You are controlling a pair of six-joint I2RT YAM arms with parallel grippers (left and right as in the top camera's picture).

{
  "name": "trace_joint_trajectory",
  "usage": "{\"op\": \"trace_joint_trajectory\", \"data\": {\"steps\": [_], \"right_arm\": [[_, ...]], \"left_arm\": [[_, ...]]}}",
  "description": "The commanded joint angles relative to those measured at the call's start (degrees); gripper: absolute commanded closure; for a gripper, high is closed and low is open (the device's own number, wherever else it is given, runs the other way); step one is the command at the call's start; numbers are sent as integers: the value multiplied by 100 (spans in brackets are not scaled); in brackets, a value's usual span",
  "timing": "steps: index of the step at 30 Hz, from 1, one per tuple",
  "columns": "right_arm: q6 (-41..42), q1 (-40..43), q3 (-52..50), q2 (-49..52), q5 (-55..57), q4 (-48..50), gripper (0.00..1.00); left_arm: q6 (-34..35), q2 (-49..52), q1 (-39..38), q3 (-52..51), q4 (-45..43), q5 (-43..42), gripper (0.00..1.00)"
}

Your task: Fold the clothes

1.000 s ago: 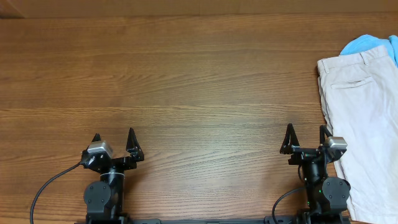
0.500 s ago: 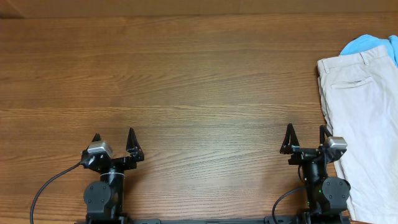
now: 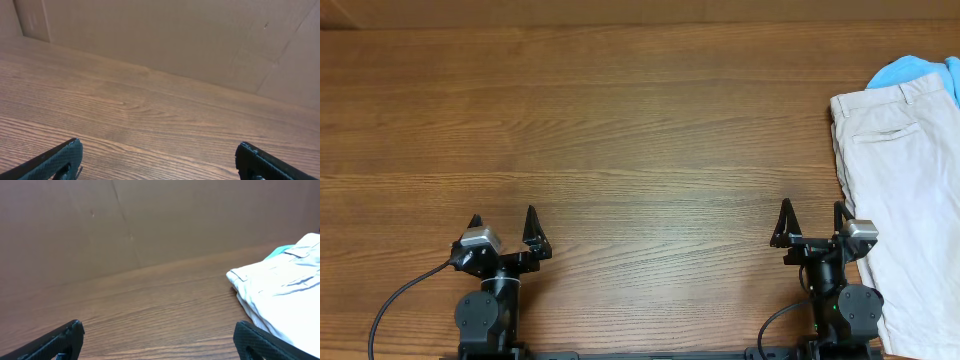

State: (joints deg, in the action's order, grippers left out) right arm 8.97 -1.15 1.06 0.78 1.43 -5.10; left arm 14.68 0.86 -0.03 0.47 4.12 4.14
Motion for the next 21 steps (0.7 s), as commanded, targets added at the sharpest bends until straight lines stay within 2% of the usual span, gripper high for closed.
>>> {"op": "trace_joint_trajectory", "data": {"steps": [1,14,16,21], "right_arm": [[-22,26,-61,-61,-26,44,0],[37,26,-61,-61,-48,203,0],[553,20,-61,-61,-496,446,0],[2844,15,-61,-61,-3508,450,0]], "left_arm": [[37,-50,-37,-17,-11,55,0],[35,-50,-37,-17,-13,55,0],[35,-50,-37,-15,-11,55,0],[35,-50,-37,-17,-13,55,0]]}}
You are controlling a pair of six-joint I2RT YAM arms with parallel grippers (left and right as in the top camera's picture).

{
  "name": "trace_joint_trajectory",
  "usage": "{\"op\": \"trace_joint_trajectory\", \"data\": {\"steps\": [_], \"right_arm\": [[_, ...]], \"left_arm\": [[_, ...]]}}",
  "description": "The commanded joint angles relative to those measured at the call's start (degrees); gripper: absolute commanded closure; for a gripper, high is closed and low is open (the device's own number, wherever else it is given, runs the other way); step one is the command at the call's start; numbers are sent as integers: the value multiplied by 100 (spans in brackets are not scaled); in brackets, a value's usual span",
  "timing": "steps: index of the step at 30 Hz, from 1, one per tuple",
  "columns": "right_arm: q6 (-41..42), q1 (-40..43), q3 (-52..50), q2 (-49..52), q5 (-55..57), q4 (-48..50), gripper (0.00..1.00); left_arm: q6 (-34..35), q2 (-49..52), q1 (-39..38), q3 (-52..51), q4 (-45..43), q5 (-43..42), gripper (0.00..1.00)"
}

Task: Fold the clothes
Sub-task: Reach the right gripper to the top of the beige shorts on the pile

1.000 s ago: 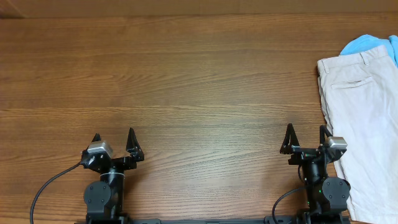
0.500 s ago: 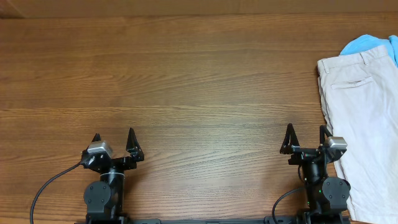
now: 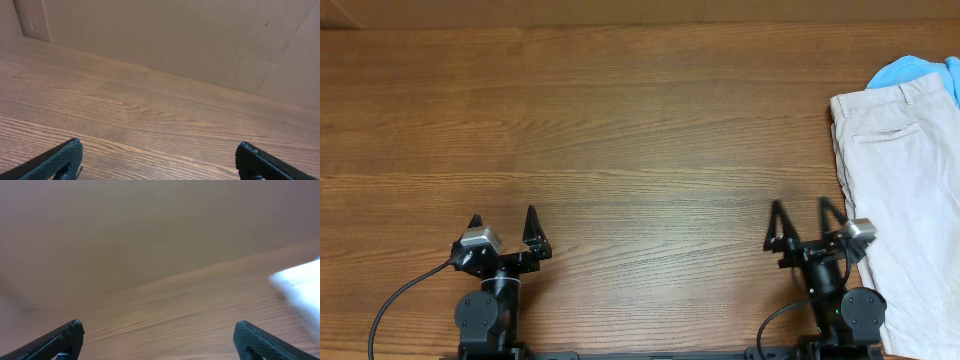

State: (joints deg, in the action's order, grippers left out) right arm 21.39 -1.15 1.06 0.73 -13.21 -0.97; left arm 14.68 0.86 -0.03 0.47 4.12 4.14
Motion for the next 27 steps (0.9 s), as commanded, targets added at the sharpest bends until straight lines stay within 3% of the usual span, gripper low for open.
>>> {"op": "trace_joint_trajectory", "data": {"steps": [1,5,9,11,13,17,27], "right_arm": [[2039,15,-61,-57,-2500,31,0],[3136,15,-59,-57,-2872,22,0],[3532,15,48,-57,-3123,1987,0],[3565,28,433,-31,-2743,2221,0],[3423,61,1003,127,-2277,1543,0],[1775,90,2500,1174,-1947,-7,0],[-1075,90,7088,6332,953,-4131,0]], "left_arm": [[35,-50,-37,-17,-11,55,0],[35,-50,-37,-17,-11,55,0],[35,-50,-37,-17,-11,55,0],[35,-50,-37,-17,-13,55,0],[35,-50,-37,-17,-11,55,0],[35,-50,-37,-17,-11,55,0],[37,-50,-37,-17,-11,55,0]]}}
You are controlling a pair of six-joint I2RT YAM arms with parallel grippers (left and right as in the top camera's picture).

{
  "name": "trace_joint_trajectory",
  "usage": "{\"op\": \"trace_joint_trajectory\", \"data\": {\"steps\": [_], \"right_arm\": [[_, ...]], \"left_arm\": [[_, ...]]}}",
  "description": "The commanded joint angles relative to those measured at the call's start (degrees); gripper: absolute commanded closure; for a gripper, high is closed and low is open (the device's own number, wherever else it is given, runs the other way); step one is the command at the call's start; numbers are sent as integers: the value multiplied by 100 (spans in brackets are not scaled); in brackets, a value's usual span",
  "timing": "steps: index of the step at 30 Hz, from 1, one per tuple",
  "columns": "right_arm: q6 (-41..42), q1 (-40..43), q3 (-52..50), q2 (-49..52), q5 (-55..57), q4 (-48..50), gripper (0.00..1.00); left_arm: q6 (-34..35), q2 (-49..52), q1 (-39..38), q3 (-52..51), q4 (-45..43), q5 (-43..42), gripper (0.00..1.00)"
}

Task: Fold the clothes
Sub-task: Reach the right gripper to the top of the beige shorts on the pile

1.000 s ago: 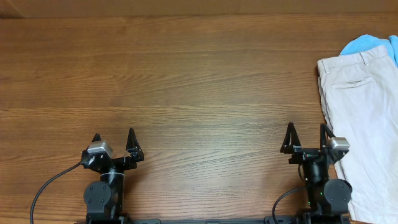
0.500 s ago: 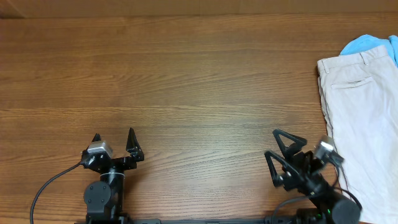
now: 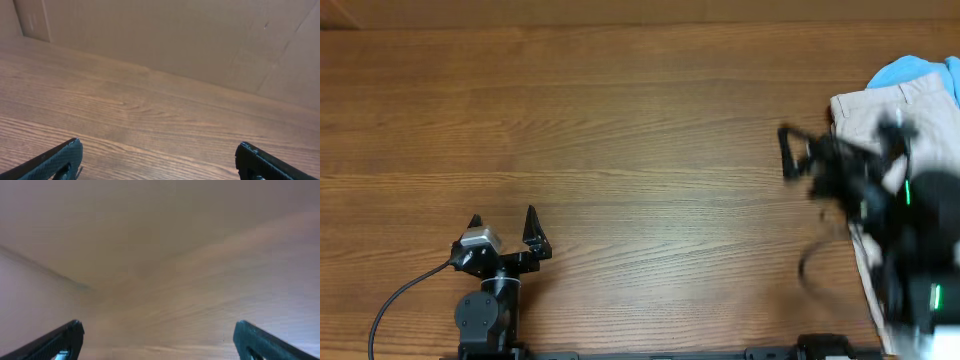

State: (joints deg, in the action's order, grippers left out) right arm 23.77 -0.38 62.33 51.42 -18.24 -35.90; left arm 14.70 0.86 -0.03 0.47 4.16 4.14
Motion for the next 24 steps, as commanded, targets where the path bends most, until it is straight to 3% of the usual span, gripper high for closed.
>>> {"op": "trace_joint_trajectory", "data": {"steps": [1,5,8,13,24], "right_arm": [[-1482,13,1397,1784,1722,-1073,0],[-1700,13,3501,4251,2752,-2734,0],[-1700,13,4065,5176,3399,-2911,0],[-1563,15,4105,6260,5093,-2778,0],[-1639,13,4103,7694,6564,-2251,0]], "left_arm": [[35,-50,-37,-17,-17,55,0],[33,-50,-37,-15,-15,55,0],[33,-50,-37,-17,-15,55,0],[33,-50,-37,-15,-15,55,0],[33,-50,-37,-17,-15,55,0]]}}
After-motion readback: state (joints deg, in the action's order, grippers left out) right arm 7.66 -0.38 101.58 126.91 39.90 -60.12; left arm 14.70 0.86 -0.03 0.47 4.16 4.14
